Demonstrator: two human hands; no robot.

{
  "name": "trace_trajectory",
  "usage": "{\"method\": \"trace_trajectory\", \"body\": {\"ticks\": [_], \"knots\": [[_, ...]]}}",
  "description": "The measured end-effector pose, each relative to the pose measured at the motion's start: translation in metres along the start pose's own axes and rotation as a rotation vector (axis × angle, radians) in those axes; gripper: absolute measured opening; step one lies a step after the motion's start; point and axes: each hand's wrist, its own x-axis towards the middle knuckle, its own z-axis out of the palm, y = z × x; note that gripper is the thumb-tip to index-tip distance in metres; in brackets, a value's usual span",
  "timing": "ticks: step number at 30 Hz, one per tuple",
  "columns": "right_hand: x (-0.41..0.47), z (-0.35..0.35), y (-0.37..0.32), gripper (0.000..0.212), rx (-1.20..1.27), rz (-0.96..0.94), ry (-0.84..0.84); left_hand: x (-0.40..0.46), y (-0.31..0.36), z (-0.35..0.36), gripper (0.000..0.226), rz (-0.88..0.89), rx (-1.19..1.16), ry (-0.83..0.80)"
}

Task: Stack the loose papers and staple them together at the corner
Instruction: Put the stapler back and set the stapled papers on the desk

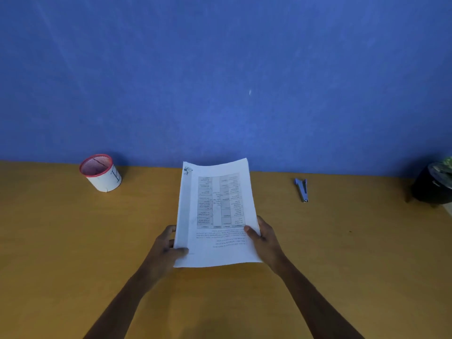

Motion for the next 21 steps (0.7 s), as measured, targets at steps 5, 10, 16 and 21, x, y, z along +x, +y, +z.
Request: {"method": "trace_trajectory", "body": {"ticks": [5, 10, 16, 21], "knots": [[0.018, 0.01, 0.008, 0.028, -0.054, 0.04, 0.0, 0.018, -0.008, -0.006, 0.055, -0.033, 0.042, -0.006], [0.028, 0.016, 0.009, 0.033, -0.123, 0.094, -0.005, 0.036, -0.015, -0.008, 0.055, -0.074, 0.07, -0.011], [0.024, 0.018, 0.006, 0.032, -0.158, 0.153, -0.004, 0.052, -0.02, -0.013, 0.059, -0.102, 0.057, 0.018], [0.021, 0.016, 0.005, 0.047, -0.244, 0.197, -0.032, 0.058, -0.024, -0.011, 0.064, -0.153, 0.046, 0.078]]}}
